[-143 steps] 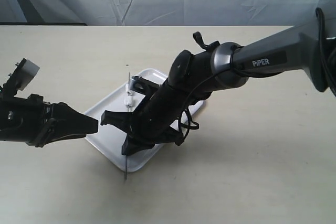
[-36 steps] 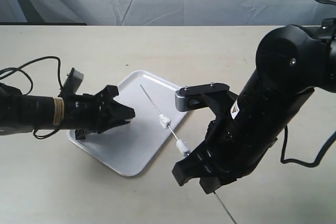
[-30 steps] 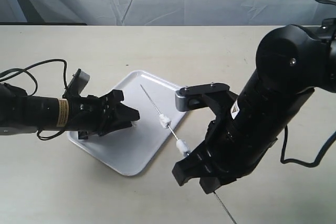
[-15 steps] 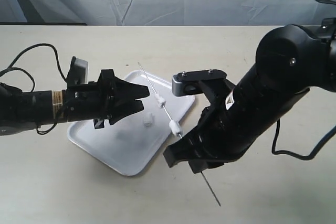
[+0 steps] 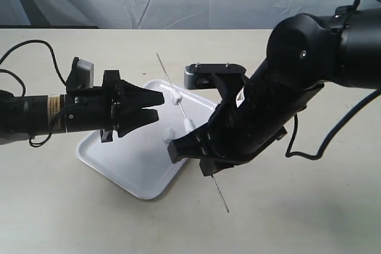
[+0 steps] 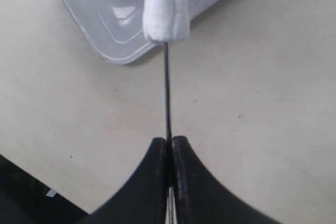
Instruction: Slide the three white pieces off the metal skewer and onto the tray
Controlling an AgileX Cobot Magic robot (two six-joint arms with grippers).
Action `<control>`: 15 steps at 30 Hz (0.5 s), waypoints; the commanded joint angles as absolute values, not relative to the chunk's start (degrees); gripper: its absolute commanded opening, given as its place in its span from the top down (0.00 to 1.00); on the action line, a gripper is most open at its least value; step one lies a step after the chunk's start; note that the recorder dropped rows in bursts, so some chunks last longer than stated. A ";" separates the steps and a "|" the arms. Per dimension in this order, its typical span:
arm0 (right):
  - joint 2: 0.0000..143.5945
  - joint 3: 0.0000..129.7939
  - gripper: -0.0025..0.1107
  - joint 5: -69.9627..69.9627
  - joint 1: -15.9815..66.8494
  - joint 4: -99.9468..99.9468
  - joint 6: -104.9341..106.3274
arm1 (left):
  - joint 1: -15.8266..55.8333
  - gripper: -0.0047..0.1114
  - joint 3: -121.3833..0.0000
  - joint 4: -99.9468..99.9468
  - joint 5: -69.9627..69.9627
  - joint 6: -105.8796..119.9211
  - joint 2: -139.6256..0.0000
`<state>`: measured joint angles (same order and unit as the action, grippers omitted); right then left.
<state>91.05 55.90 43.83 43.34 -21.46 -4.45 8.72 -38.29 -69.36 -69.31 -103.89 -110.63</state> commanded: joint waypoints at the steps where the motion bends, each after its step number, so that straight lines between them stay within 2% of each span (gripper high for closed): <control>1: 92.18 56.36 0.99 42.86 43.30 -23.04 -4.68 | 8.56 0.53 -38.33 -69.04 -69.96 -106.01 -108.89; 15: 92.42 56.36 0.99 43.09 43.41 -30.30 0.42 | 11.35 0.53 -38.33 -64.69 -69.96 -106.74 -108.89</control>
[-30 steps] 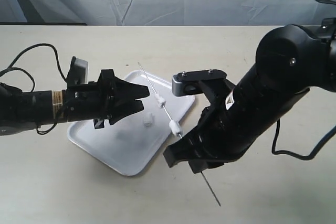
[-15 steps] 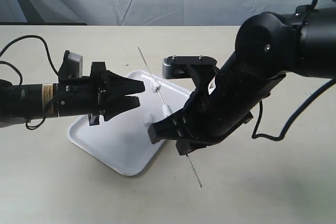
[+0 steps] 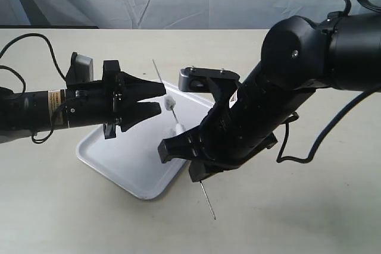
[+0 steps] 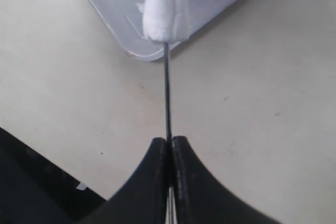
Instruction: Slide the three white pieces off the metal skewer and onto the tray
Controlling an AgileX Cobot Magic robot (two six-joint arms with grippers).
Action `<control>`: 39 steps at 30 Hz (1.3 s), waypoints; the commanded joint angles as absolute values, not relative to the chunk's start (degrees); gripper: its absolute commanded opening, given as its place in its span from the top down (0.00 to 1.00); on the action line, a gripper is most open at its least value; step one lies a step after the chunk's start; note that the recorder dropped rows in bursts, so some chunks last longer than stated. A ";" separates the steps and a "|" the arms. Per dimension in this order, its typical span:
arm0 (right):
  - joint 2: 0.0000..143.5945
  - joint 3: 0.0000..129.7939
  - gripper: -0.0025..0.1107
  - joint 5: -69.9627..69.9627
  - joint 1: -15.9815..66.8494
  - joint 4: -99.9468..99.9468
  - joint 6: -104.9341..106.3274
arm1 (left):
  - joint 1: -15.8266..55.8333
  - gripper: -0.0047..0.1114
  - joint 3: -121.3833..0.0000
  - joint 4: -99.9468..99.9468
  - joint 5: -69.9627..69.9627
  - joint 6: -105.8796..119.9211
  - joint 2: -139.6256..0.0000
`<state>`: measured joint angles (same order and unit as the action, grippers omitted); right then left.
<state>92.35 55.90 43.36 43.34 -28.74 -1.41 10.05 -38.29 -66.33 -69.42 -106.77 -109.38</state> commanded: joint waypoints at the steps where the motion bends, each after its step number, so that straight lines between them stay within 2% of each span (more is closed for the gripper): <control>1: 92.42 56.36 0.99 43.14 43.41 -30.28 0.42 | 11.51 0.53 -38.33 -64.53 -69.96 -106.74 -108.89; 8: 92.42 56.36 0.99 43.26 43.41 -30.28 0.42 | 11.51 0.54 -38.33 -65.16 -69.96 -106.74 -108.89; 13: 92.42 56.36 0.99 43.26 43.41 -30.28 0.42 | 11.51 0.72 -38.33 -65.42 -69.96 -106.50 -108.89; 15: 92.42 56.36 0.99 43.26 43.41 -30.28 0.42 | 11.51 0.77 -38.33 -65.42 -69.96 -106.34 -108.89; 39: 92.42 56.36 0.99 47.70 43.41 -30.51 1.78 | 11.51 0.84 -38.33 -60.91 -69.75 -104.48 -108.89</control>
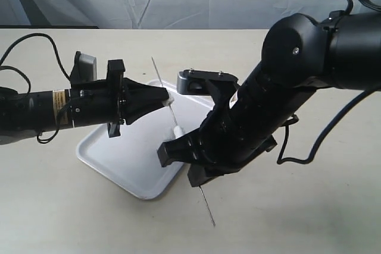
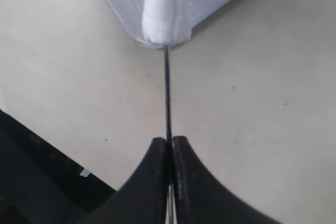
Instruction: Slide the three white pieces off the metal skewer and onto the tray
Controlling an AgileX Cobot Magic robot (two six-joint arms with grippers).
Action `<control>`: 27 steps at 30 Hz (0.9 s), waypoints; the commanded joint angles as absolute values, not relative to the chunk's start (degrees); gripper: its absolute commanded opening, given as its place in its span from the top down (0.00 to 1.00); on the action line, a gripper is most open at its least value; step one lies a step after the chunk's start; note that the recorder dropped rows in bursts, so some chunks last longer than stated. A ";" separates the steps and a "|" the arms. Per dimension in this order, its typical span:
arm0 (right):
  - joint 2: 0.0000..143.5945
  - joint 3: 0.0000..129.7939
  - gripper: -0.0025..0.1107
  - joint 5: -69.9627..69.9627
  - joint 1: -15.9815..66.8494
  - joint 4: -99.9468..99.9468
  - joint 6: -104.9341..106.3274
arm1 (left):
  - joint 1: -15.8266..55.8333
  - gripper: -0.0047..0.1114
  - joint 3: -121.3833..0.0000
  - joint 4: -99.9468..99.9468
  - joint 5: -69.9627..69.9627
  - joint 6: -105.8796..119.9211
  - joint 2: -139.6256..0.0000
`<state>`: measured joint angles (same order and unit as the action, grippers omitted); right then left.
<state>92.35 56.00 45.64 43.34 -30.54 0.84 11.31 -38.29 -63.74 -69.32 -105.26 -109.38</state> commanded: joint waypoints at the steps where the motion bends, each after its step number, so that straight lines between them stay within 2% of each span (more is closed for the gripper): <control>1: 92.42 56.36 0.99 48.63 43.41 -30.51 1.78 | 11.40 0.84 -38.33 -59.39 -69.37 -104.19 -108.89; 13: 92.10 56.36 0.99 52.13 43.41 -30.38 3.02 | -2.47 0.84 -38.33 -62.67 -65.13 -102.82 -108.89; 20: 92.10 56.36 0.99 50.45 43.41 -30.03 3.02 | 0.32 0.84 -38.33 -81.14 -53.03 -102.82 -108.89; 22: 92.10 56.36 0.99 50.22 43.41 -30.03 3.02 | 1.77 0.78 -38.33 -81.98 -53.48 -102.96 -108.89; 23: 92.10 56.36 0.99 50.22 43.41 -30.03 3.02 | 2.39 0.69 -38.33 -81.64 -53.22 -102.96 -108.89; 25: 92.10 56.36 0.99 50.22 43.41 -30.03 3.02 | 2.51 0.61 -38.33 -81.20 -52.83 -103.38 -108.89; 27: 92.10 56.36 0.99 49.49 43.41 -30.03 3.02 | 2.39 0.61 -38.33 -81.22 -54.21 -103.49 -108.89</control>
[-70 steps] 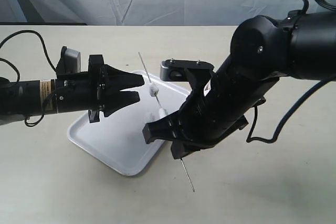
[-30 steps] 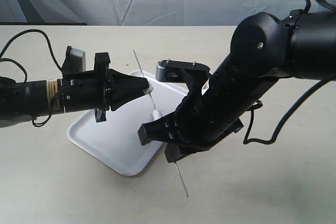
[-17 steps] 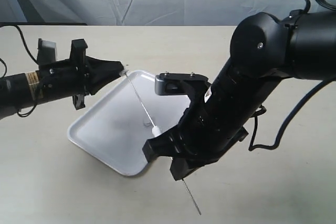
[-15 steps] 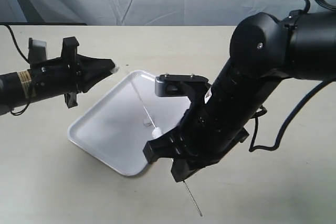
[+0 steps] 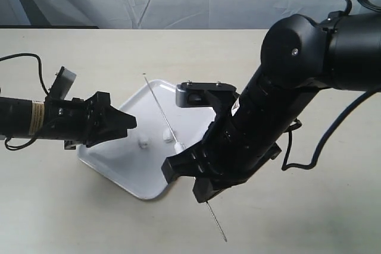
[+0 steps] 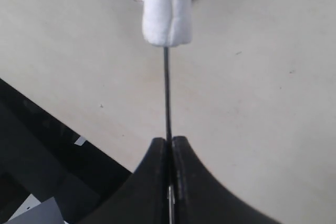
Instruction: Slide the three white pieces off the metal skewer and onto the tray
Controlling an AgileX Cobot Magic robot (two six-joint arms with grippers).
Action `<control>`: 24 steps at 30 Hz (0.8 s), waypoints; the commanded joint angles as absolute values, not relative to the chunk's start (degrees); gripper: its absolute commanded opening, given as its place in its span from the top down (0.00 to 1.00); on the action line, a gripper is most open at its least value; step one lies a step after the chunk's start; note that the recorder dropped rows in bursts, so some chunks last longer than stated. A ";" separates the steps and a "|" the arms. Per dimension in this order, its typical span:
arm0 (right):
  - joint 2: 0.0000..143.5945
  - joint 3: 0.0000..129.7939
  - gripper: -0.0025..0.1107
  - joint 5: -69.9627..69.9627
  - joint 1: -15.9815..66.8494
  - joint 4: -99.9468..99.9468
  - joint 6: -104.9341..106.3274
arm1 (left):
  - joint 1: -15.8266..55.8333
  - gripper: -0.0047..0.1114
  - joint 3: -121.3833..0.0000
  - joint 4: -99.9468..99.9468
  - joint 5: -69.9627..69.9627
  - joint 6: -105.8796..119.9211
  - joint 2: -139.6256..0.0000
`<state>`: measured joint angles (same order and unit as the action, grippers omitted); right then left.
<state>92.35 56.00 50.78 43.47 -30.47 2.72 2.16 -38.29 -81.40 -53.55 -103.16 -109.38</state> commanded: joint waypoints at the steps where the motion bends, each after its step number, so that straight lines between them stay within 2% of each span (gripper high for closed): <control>1: 92.22 56.36 0.99 47.99 43.41 -30.03 2.90 | 2.28 0.61 -38.33 -80.85 -57.58 -104.46 -108.89; 4: 92.72 56.59 0.99 43.51 43.41 -30.32 2.81 | 2.51 0.61 -38.33 -79.33 -69.96 -104.97 -108.89; 11: 96.81 61.72 0.99 43.71 43.41 -31.02 2.81 | 3.90 0.61 -38.11 -82.00 -69.96 -108.24 -108.89; 19: 98.56 63.74 0.99 43.75 43.41 -33.15 2.81 | 9.85 0.61 -38.11 -78.46 -69.96 -108.98 -108.89; 24: 98.86 63.74 0.99 43.86 43.41 -33.31 2.81 | 10.29 0.61 -38.11 -76.91 -69.96 -108.71 -108.89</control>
